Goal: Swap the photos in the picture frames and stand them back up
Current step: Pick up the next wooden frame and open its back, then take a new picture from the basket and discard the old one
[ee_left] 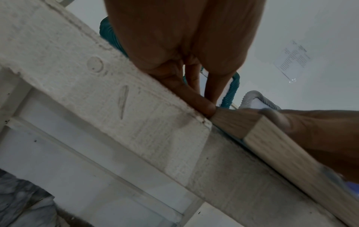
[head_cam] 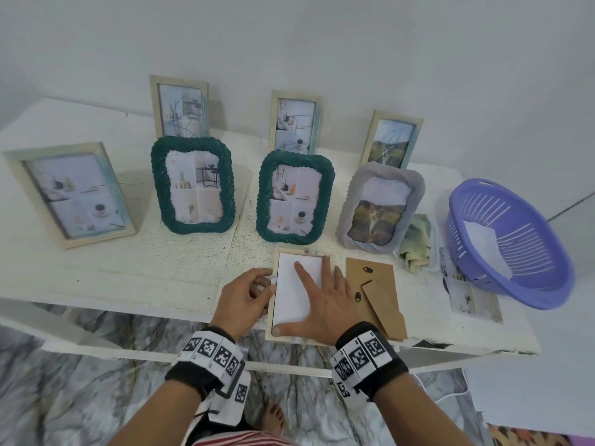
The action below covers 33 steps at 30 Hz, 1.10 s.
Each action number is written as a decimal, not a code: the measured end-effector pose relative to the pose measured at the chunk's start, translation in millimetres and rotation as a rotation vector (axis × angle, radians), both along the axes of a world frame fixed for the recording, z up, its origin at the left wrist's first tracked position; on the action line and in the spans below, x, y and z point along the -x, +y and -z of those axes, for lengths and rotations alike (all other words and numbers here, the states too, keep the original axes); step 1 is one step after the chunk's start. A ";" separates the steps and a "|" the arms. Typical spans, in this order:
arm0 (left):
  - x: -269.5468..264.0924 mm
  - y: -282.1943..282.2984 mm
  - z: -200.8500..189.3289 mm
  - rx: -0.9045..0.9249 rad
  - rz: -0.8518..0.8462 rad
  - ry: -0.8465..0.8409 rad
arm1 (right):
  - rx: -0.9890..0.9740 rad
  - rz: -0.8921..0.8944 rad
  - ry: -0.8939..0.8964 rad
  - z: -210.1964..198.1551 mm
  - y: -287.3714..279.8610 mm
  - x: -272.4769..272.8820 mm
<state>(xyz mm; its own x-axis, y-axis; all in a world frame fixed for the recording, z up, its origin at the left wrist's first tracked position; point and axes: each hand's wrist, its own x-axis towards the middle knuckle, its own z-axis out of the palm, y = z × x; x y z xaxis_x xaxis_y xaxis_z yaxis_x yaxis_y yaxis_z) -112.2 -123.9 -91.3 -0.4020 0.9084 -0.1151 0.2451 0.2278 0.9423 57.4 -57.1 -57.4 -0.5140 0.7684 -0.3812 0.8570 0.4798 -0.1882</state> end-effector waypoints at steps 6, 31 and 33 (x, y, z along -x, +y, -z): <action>3.6 1.3 0.6 0.019 0.024 -0.011 | -0.035 0.009 -0.043 4.3 0.7 3.0; -3.9 2.4 -41.2 -0.097 0.120 -0.004 | -0.163 0.172 0.327 -20.3 -16.9 -8.0; -14.9 8.1 -52.6 -0.065 0.205 -0.152 | -0.111 0.191 0.409 -21.5 -22.2 -12.4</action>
<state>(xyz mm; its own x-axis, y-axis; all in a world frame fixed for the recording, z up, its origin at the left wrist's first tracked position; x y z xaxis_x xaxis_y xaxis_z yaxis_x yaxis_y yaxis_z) -97.3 -115.8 -38.7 -0.1914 0.9765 -0.0985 0.1346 0.1255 0.9829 69.8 -79.3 -35.9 -0.4507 0.8885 -0.0866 0.7979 0.3574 -0.4855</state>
